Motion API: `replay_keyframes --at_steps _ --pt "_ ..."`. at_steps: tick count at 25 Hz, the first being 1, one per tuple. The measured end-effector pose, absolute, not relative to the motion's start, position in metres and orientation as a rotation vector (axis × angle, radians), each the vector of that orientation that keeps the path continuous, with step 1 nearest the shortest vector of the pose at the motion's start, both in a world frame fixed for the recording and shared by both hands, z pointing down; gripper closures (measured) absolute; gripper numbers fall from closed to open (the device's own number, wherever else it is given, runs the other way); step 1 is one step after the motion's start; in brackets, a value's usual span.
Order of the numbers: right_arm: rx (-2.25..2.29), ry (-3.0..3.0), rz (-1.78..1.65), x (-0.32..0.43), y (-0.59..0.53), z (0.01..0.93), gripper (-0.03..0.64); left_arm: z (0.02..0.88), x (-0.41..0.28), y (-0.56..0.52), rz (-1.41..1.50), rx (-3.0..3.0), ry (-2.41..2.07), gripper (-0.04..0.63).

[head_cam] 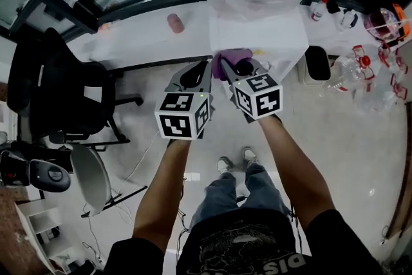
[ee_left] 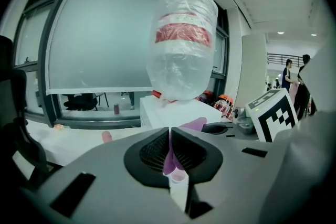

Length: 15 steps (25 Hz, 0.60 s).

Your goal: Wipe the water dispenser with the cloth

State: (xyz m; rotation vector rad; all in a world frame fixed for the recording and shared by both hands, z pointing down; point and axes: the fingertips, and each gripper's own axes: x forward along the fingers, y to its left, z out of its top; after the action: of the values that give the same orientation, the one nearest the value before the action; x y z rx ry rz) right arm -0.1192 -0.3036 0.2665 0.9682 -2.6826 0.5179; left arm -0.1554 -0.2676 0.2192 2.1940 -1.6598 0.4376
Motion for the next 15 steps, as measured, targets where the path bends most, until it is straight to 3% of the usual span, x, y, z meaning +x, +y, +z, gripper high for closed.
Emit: replay_keyframes --at_steps 15 --pt "1.282 -2.587 0.493 -0.02 -0.321 0.263 0.571 0.233 -0.09 -0.281 0.488 2.358 -1.434 0.56"
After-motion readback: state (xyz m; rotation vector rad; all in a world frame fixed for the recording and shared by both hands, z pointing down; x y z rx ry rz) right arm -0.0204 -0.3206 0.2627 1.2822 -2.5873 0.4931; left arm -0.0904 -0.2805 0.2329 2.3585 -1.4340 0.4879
